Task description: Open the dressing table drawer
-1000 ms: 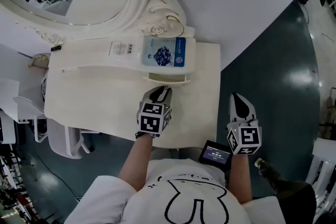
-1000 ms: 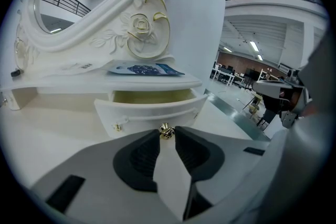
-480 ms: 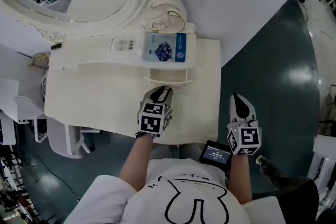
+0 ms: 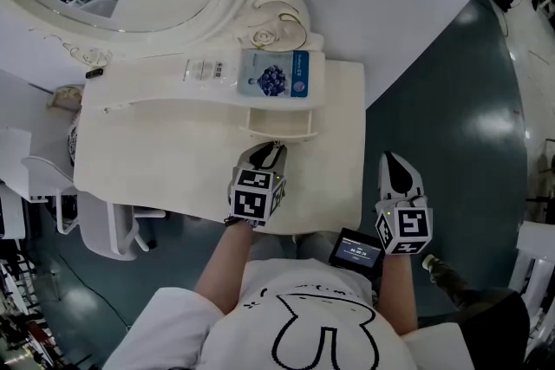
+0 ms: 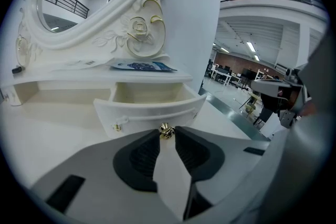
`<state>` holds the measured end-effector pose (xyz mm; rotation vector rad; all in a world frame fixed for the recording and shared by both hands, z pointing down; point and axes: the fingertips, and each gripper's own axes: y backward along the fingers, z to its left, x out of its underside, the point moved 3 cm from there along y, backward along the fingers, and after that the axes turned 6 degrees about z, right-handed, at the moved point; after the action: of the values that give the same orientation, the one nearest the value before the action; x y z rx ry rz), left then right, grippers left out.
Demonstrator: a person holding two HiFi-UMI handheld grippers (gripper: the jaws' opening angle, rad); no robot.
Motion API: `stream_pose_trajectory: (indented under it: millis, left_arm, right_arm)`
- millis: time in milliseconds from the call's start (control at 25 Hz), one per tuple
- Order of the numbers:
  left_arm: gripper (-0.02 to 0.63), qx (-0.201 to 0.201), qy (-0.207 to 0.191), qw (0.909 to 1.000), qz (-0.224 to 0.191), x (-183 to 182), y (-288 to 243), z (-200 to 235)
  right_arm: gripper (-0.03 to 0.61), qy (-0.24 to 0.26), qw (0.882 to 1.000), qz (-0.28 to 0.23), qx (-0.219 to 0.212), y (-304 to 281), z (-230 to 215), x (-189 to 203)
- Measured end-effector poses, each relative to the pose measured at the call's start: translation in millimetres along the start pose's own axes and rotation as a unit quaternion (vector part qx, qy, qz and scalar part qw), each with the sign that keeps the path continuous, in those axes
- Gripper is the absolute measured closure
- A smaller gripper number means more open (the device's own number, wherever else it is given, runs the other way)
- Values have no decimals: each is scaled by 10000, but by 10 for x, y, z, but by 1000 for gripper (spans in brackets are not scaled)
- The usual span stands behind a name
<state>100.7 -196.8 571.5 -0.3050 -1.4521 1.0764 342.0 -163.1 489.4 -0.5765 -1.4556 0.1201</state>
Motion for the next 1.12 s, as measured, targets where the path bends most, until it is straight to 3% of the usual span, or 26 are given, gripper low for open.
stream_pose_trajectory:
  millis: [480, 640, 1120]
  left_arm:
    - [505, 55, 80, 10000, 22, 98, 43, -34]
    - [433, 73, 123, 9999, 20, 128, 79, -40]
    - [419, 164, -320, 9990, -274, -87, 396, -51]
  right_arm:
    - [551, 156, 9998, -109, -59, 29, 96, -145]
    - [549, 217, 9996, -145, -76, 51, 139, -211]
    - [549, 355, 9985, -421, -51, 88, 268, -501]
